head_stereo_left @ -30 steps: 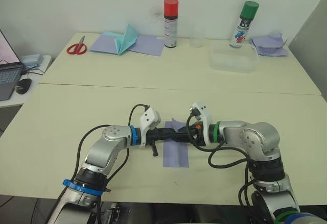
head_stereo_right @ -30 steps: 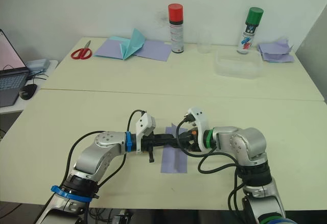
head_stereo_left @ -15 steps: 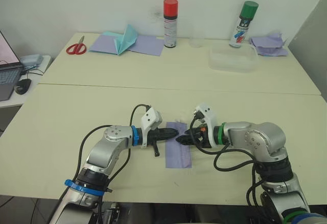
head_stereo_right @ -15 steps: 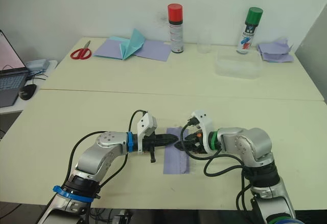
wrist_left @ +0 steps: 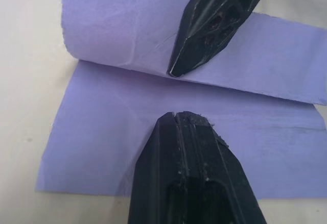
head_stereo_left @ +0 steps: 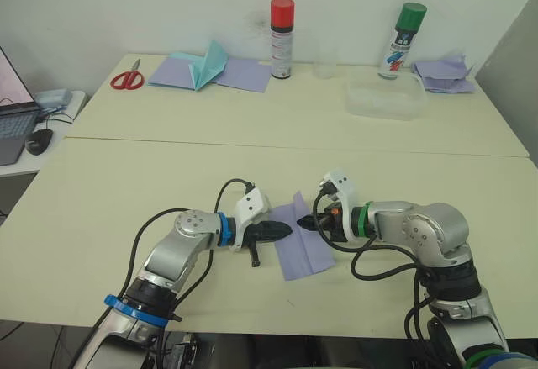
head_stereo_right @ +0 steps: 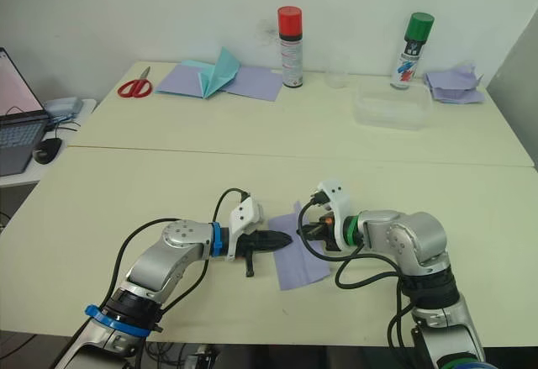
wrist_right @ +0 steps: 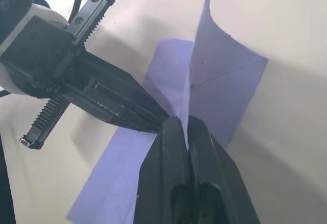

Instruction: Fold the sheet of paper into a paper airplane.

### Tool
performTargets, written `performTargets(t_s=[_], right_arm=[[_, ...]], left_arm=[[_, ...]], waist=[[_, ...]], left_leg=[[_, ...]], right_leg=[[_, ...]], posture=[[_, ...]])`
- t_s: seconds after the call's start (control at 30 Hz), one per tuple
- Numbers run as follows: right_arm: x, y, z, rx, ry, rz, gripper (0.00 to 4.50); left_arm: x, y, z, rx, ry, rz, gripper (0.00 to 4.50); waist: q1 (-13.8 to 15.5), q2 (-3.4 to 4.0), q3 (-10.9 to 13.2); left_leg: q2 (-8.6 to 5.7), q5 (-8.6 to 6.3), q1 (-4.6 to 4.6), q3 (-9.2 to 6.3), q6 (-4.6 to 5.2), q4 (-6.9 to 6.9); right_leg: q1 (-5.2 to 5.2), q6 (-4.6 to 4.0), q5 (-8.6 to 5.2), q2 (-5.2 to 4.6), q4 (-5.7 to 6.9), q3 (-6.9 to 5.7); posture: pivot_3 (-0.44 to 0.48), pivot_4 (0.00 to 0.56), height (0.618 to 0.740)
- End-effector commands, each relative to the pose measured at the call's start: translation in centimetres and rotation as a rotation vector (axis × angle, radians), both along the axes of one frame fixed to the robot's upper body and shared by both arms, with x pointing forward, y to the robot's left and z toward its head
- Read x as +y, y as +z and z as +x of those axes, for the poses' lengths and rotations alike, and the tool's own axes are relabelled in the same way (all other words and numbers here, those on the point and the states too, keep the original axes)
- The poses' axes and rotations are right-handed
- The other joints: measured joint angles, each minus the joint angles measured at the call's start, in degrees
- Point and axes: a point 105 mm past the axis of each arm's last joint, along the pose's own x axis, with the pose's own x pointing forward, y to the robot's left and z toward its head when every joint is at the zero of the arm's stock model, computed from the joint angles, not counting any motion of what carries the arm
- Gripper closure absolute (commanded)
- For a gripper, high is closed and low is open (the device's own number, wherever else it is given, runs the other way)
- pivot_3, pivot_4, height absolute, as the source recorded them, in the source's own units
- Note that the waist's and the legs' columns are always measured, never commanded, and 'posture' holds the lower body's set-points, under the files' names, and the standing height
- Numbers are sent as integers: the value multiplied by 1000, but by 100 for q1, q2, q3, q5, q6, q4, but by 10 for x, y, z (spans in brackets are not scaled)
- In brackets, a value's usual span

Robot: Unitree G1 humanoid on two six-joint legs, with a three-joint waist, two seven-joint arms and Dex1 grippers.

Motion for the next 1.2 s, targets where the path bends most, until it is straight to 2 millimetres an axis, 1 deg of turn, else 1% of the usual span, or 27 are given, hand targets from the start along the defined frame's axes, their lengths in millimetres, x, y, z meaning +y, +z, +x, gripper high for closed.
performTargets(t_s=[0.03, 0.2, 0.27, 0.4, 0.5, 0.7, 0.93, 1.2], right_arm=[[-10, 7, 4, -26, -54, 10, 4475], [-20, 11, 5, -15, -90, 8, 4475], [-29, 13, 4, 3, -115, 5, 4475], [-39, 14, -1, 43, -141, 8, 4475], [-41, 14, -4, 67, -150, 15, 4475], [-51, 11, -4, 92, -190, 28, 4475], [-55, 4, -14, 126, -200, 52, 4475], [-51, -6, -22, 154, -226, 63, 4475]], left_arm=[[9, -17, -2, 21, -1, 82, 4500], [12, -13, 10, -26, 21, 94, 4500], [11, -10, 14, -45, 15, 89, 4500], [9, -8, 14, -55, -1, 85, 4500], [7, -8, 16, -64, 5, 82, 4500], [3, -10, 20, -78, 3, 95, 4500], [4, -13, 23, -103, 2, 124, 4500], [3, -18, 17, -88, -36, 145, 4500]], waist=[[0, 0, -3], [1, 1, -6], [2, 1, -6], [1, 1, -8], [1, 2, -8], [3, 3, -9], [11, 4, -11], [11, 9, -20]], left_leg=[[0, 0, 0, 0, 0, 0], [-1, 1, 6, -2, 1, 2], [-1, 2, 9, -1, 3, 4], [-2, 6, 10, 1, 8, 6], [-1, 6, 10, 0, 8, 5], [-10, 7, 9, 0, 9, 6], [-14, 8, 8, -1, 12, 6], [-15, 8, 9, -3, 12, 5]], right_leg=[[0, 0, 0, 0, 0, 0], [4, 4, 3, 0, 6, -1], [6, 8, 5, 0, 8, 0], [8, 12, 7, 1, 8, 3], [7, 12, 7, 1, 10, 2], [8, 13, 8, 3, 11, 3], [9, 14, 8, 3, 11, 4], [12, 15, 8, 3, 10, 4]], posture=[[0, 150, 740], [0, 150, 740], [0, 150, 740], [0, 150, 740], [0, 150, 740], [0, 150, 740], [0, 150, 740], [0, 150, 740]])
